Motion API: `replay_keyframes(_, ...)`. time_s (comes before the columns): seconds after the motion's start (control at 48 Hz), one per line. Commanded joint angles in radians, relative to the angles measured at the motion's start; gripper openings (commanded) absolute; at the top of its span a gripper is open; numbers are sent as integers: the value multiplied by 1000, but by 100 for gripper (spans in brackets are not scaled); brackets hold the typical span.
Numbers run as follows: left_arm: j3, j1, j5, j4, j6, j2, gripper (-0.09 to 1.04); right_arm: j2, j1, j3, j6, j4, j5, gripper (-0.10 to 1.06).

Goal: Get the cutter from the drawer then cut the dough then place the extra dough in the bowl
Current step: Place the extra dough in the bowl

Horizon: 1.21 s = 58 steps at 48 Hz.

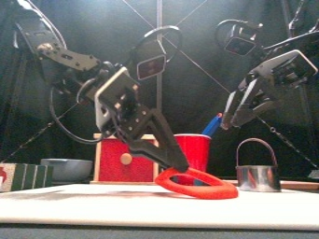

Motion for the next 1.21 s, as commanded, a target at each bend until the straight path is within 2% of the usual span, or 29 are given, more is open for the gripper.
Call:
replay_keyframes(0.021,-3,9,-18,3,0,-32,57,-11,-2,-12,2,3,-3,77)
replay_keyframes(0.167,12,26,-83,5,3,-58,57,-11,-3,-9,3,6,-3,77)
replay_keyframes(0.396,87,67,-206,5,25,-179,57,-11,-8,-6,2,11,-3,77)
replay_keyframes(1.0,236,307,-213,21,83,-558,58,-11,-49,-8,-2,-8,-23,77)
replay_keyframes(1.208,325,405,-213,21,94,-692,58,-11,-58,-11,-9,-8,-48,77)
